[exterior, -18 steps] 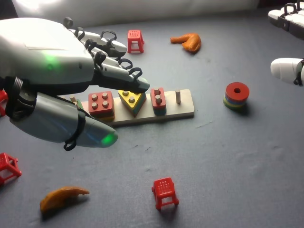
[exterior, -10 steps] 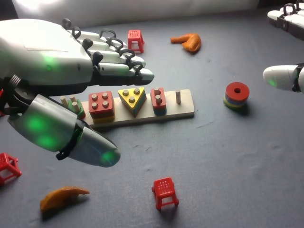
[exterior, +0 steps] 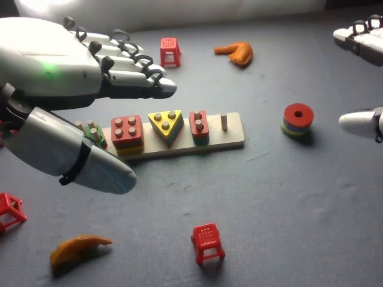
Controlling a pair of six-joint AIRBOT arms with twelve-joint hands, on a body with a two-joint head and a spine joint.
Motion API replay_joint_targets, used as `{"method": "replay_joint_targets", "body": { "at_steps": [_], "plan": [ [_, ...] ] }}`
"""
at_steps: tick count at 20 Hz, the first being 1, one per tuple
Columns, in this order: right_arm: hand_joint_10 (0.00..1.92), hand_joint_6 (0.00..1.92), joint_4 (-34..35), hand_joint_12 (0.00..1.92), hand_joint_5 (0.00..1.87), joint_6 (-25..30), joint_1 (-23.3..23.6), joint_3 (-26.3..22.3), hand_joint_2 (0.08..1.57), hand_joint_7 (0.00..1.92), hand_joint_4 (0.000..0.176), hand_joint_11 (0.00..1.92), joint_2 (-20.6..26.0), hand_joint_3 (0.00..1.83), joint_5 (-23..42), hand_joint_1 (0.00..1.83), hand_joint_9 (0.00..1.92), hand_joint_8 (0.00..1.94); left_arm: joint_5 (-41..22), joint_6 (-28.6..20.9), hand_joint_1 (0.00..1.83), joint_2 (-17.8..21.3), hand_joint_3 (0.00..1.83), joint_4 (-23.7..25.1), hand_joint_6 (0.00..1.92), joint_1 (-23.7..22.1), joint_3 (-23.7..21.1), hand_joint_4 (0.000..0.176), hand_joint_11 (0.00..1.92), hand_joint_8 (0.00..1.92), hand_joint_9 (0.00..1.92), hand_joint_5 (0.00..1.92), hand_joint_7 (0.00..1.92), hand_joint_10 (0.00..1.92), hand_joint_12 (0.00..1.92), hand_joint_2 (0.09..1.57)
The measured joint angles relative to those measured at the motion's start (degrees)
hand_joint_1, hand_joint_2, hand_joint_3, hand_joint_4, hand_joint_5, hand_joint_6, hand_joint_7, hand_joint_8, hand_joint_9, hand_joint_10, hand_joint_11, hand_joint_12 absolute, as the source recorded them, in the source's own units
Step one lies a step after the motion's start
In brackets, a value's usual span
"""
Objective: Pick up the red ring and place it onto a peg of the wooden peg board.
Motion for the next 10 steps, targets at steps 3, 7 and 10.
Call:
{"method": "replay_joint_targets", "body": {
  "at_steps": [3, 7, 10],
  "plan": [
    [0.0, 0.0, 1.7, 0.0, 0.0, 1.0, 0.0, 1.4, 1.08, 0.0, 0.0, 0.0, -1.2, 0.0, -1.7, 0.61, 0.0, 0.0, -0.2, 0.0, 0.0, -0.2, 0.02, 0.1, 0.0, -0.4, 0.0, 0.0, 0.0, 0.0, 0.0, 0.0, 0.0, 0.0, 0.0, 0.99],
    [0.0, 0.0, 5.7, 0.0, 0.0, 3.0, 1.5, 4.0, 1.08, 0.0, 0.0, 0.0, -2.1, 0.0, -6.6, 0.61, 0.0, 0.0, -0.1, -0.5, 0.0, -0.6, 0.01, -0.4, 0.0, -0.4, -0.2, 0.0, 0.0, 0.0, 0.0, 0.0, 0.0, 0.0, 0.0, 0.99],
    [0.0, 0.0, 8.9, 0.38, 0.1, 3.1, 3.2, 6.6, 1.07, 0.15, 0.0, 0.0, -3.5, 0.0, -10.0, 0.74, 0.14, 0.02, -0.1, -0.5, 0.0, -0.6, 0.02, -0.5, 0.0, -0.4, -0.2, 0.0, 0.0, 0.0, 0.0, 0.0, 0.0, 0.0, 0.0, 1.0]
  ]
}}
